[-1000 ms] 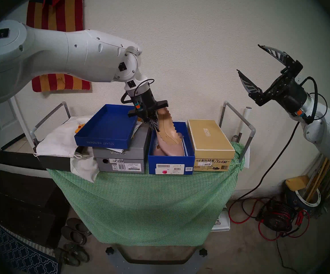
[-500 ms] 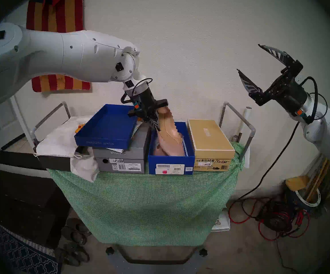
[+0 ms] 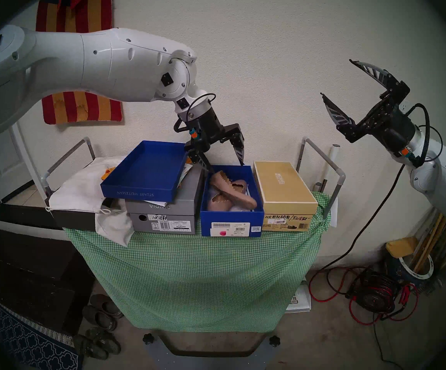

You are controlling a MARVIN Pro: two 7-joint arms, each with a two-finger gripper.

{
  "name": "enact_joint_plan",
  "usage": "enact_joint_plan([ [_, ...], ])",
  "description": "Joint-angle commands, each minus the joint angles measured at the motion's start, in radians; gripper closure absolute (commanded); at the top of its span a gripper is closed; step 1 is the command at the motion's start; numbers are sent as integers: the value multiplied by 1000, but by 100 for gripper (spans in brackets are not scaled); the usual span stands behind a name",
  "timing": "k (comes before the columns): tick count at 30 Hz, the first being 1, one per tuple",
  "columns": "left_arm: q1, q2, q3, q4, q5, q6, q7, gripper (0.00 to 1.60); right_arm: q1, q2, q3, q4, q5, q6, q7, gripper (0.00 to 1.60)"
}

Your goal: Put shoes into shoe box

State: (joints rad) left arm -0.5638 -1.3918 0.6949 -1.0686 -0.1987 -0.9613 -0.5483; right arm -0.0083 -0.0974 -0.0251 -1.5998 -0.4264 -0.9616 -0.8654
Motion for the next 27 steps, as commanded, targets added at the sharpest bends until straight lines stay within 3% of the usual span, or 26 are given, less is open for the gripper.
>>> enact_joint_plan([
  [1,-61,31,-49,15,-29,1,26,0,-4,-3,10,-2,1,2,-102,0],
  [4,-55,63,-69,38,-58,1,55,0,-7,-3,13,-2,2,2,-97,0],
  [15,48,183,-117,193,-218,105,202,0,-13,-3,24,-1,10,2,-58,0],
  [16,59,195,-124,209,-239,116,219,0,-14,-3,25,-1,11,2,-58,0],
  [17,76,256,-178,261,-329,152,293,0,-17,-3,29,-1,13,2,-46,0],
  [22,76,256,-178,261,-329,152,293,0,-17,-3,29,-1,13,2,-46,0],
  [23,50,301,-210,296,-366,153,322,0,-17,-3,30,0,15,2,-36,0],
  [27,50,301,-210,296,-366,153,322,0,-17,-3,30,0,15,2,-36,0],
])
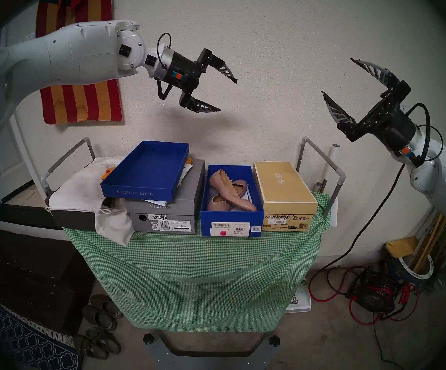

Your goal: Put shoes into shoe box

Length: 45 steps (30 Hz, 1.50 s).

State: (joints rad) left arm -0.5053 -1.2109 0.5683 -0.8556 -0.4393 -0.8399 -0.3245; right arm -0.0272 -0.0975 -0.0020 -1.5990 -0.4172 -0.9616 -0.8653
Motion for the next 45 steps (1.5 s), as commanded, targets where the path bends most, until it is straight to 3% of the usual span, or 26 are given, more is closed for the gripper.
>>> enact_joint_plan([
  [1,-9,120,-83,83,-126,31,98,0,2,-2,7,-1,6,2,-36,0],
  [4,-33,132,-118,123,-173,30,134,0,1,-2,9,-1,7,2,-30,0],
  [8,-37,195,-171,147,-243,34,182,0,-1,-2,11,-1,9,2,-35,0],
  [18,48,308,-273,176,-446,45,292,0,-7,-2,17,-1,12,2,-51,0],
  [19,53,296,-278,198,-462,45,304,0,-8,-2,17,-1,12,2,-49,0],
  [22,64,357,-310,176,-515,35,330,0,-10,-2,19,-1,13,2,-51,0],
  [27,91,393,-344,174,-589,20,366,0,-12,-2,22,-1,14,2,-53,0],
  [38,184,494,-367,-7,-712,-28,377,0,-21,-2,29,-2,15,2,-64,0],
  [45,215,536,-357,-112,-737,-51,368,0,-26,-2,34,-2,13,2,-72,0],
])
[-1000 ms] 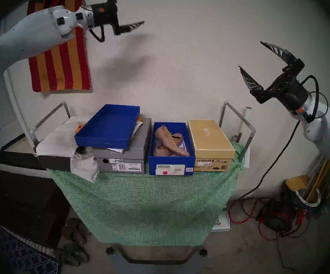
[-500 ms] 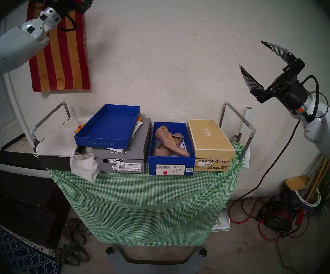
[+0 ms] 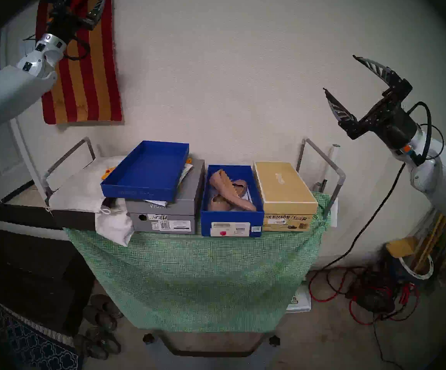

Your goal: Put shoes into shoe box

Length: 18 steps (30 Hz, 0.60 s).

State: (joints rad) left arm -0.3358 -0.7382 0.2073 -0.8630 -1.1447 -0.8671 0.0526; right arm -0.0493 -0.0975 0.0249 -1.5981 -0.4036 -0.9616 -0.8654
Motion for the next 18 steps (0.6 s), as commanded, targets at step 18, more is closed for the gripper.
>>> enact_joint_plan([
  [18,66,252,9,-372,-62,-64,-15,0,-26,-2,25,-5,-6,2,-94,0],
])
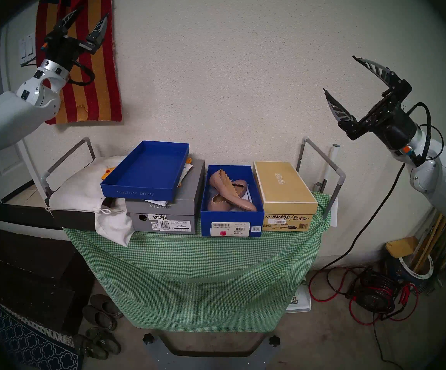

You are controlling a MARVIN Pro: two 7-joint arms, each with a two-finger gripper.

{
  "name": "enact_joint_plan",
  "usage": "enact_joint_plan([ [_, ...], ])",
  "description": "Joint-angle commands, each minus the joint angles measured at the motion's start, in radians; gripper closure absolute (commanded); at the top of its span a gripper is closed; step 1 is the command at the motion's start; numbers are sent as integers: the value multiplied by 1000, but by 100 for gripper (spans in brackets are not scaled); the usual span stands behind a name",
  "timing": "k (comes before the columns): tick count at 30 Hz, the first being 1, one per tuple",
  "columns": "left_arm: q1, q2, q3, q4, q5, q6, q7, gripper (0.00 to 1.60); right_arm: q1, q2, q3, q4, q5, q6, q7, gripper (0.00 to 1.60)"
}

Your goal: Put shoes into shoe box

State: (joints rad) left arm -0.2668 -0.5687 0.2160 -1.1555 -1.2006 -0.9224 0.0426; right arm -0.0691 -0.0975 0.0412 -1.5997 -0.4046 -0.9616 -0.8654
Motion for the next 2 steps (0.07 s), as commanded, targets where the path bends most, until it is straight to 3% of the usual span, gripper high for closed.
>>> enact_joint_plan([
  [1,-3,90,0,-91,-7,-8,-6,0,-7,-2,11,-3,-5,2,-95,0],
  [2,-4,99,0,-104,-9,-8,-8,0,-9,-2,12,-3,-6,2,-96,0],
])
